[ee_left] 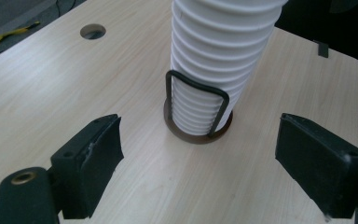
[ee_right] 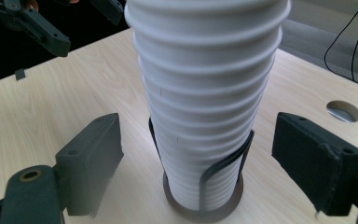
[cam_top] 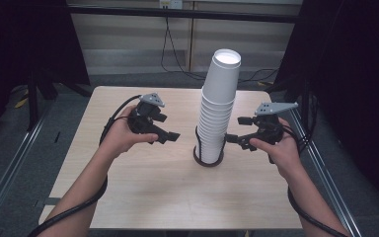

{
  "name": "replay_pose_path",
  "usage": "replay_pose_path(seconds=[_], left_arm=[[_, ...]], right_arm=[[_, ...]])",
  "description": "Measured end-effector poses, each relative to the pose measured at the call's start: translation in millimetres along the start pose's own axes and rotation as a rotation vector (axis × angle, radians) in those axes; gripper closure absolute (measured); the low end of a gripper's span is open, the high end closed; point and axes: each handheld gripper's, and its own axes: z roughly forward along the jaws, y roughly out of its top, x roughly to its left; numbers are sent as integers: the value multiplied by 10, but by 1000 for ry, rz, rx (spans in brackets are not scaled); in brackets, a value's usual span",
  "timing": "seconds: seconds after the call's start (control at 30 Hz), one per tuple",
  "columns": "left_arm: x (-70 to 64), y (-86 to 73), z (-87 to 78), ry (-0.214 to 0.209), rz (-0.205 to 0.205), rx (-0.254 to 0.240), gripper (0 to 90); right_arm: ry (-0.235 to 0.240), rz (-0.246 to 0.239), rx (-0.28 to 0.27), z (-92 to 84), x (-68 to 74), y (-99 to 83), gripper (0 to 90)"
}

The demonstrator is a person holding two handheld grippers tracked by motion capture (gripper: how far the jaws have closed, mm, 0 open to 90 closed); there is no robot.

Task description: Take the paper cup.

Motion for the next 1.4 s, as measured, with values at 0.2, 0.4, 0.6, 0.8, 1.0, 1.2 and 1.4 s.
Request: replay_pose_path(seconds=[0.2, 0.4, 0.6, 0.8, 1.0, 1.2, 1.4], left_arm=[[5, 194, -37, -16, 8, -13, 142], [11, 358, -47, -12, 29, -10, 146], [11, 504, -65, -19, 29, -32, 144], [-9, 684, -47, -22, 44, -42, 143], [-38, 847, 1, -38, 66, -51, 133], [-78, 1039, 30, -55, 61, -109, 114], [-127, 1200, 94, -62, 65, -147, 61]], right_arm=[[1, -6, -18, -4, 8, 171, 158], [-1, -16, -26, -14, 9, 303, 157], [4, -3, -54, -45, -17, 415, 154], [14, -3, -78, -33, 7, 510, 149], [-2, 2, -75, 0, 2, 569, 142], [-4, 5, -87, 26, -9, 617, 143], [-10, 3, -93, 52, -4, 624, 135]])
